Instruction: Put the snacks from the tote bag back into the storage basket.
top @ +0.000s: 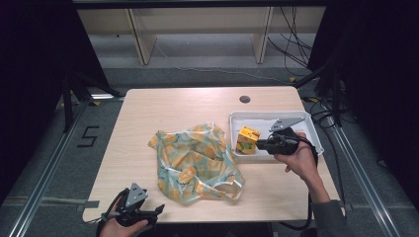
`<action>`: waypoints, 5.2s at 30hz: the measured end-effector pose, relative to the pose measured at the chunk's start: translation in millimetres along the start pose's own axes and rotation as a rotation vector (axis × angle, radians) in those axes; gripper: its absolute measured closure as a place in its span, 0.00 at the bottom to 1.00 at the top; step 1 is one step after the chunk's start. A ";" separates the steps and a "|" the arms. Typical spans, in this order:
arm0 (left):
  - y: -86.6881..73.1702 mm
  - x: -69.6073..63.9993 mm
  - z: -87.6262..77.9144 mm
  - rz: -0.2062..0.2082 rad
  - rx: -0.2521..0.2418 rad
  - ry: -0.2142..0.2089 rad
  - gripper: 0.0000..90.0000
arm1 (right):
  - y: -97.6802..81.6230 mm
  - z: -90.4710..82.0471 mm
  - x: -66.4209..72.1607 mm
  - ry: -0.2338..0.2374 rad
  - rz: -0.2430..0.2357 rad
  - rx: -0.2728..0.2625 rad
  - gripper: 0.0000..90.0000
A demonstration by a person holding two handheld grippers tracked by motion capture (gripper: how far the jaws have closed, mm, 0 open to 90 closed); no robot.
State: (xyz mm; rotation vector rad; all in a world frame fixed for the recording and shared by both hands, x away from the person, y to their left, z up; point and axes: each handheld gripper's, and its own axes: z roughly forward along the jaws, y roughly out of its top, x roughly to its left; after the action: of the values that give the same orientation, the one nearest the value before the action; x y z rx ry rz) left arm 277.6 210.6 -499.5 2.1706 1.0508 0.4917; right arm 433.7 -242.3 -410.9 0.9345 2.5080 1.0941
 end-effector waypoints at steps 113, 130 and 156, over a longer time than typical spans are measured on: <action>-0.6 2.2 3.9 -0.027 0.005 0.022 0.21 | -21.1 4.7 30.9 -0.012 0.111 -0.085 0.29; -0.5 2.2 2.0 -0.007 0.018 0.000 0.21 | -37.3 8.3 46.8 -0.006 0.097 -0.093 0.26; -0.5 1.3 2.2 -0.007 0.017 0.006 0.21 | -66.5 3.9 67.1 0.000 0.114 -0.083 0.25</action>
State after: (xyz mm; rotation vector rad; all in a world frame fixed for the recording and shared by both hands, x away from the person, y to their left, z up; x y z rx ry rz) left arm 279.4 210.9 -501.3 2.1802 1.0694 0.4882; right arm 353.8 -230.9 -460.1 1.0653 2.4146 1.2212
